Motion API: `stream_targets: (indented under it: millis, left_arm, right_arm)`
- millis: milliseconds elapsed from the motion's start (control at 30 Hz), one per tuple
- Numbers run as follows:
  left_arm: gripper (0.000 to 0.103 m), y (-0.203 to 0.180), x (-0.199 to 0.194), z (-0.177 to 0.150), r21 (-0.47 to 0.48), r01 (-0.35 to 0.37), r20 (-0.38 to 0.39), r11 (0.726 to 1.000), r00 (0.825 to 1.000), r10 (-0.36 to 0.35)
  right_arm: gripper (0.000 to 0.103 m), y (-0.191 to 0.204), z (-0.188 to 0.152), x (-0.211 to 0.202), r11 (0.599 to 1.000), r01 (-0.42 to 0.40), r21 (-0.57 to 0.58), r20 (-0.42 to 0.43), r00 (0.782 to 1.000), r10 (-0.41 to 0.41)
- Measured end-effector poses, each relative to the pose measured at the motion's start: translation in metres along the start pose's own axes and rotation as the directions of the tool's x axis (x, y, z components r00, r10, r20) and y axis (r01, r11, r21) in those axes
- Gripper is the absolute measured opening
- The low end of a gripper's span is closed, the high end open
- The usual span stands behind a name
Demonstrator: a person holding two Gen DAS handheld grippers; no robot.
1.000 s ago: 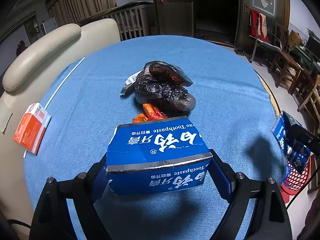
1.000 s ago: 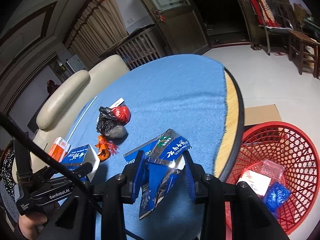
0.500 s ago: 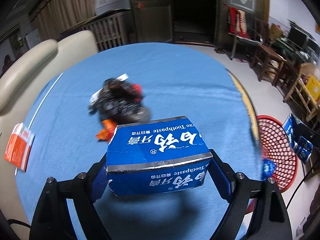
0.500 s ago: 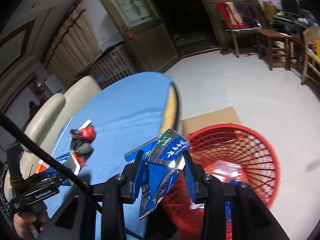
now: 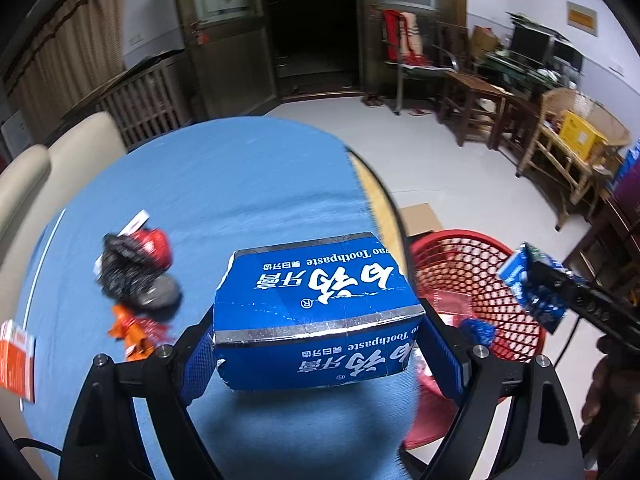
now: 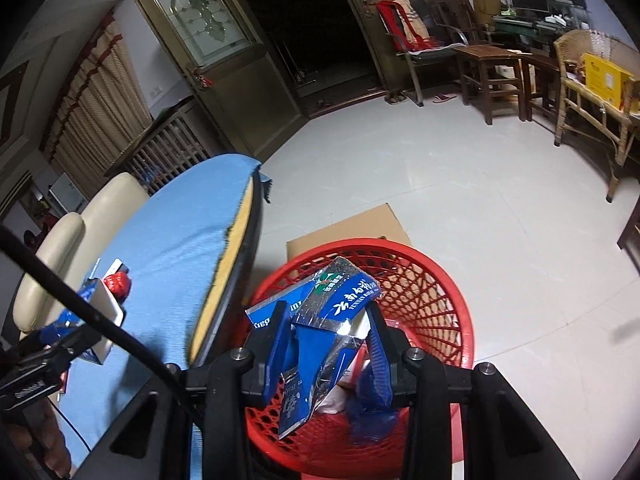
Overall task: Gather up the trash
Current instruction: 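Carry the toothpaste carton and torn carton piece over the red wastebasket with both tools, then open both tools to drop the cartons into the wastebasket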
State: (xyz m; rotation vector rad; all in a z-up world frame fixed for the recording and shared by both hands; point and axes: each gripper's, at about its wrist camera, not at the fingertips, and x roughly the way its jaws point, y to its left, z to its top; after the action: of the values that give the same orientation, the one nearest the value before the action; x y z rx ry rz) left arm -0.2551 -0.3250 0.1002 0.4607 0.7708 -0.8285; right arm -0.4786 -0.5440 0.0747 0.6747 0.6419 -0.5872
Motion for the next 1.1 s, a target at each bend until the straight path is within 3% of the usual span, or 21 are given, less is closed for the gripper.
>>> stream_targets:
  millis: [100,200,500,700,900,1000,1100]
  left_arm:
    - [0.089,-0.014,0.002,0.003,0.025,0.018,0.000,1.000,1.000,-0.018]
    - [0.089,-0.022,0.005,0.006,0.040,0.030,-0.005,0.999,1.000,-0.029]
    - [0.089,-0.052,0.017,0.015,0.087,0.092,-0.025,0.992,0.996,-0.090]
    - [0.090,-0.082,0.028,0.021,0.118,0.183,-0.062,0.976,0.982,-0.177]
    - [0.090,-0.104,0.057,0.024,0.107,0.263,-0.184,0.959,0.953,-0.241]
    - [0.090,-0.106,0.063,0.022,0.108,0.274,-0.215,0.956,0.945,-0.246]
    - [0.090,-0.101,0.064,0.020,0.069,0.321,-0.241,0.945,0.924,-0.297]
  right_arm:
    - [0.043,-0.005,-0.001,0.011,1.000,0.015,-0.003,-0.045,0.999,-0.015]
    - [0.073,-0.009,-0.003,0.023,1.000,0.028,0.005,-0.093,0.995,-0.028]
    - [0.073,-0.032,0.000,0.010,0.995,0.050,0.090,-0.019,0.999,-0.048]
    - [0.073,-0.050,0.009,-0.006,0.986,0.069,0.155,0.033,0.997,-0.075]
    - [0.073,-0.056,0.017,-0.018,0.982,0.081,0.171,0.059,0.994,-0.092]
    - [0.073,-0.057,0.019,-0.025,0.982,0.085,0.172,0.068,0.993,-0.097]
    - [0.073,-0.054,0.021,-0.027,0.982,0.085,0.168,0.072,0.993,-0.099]
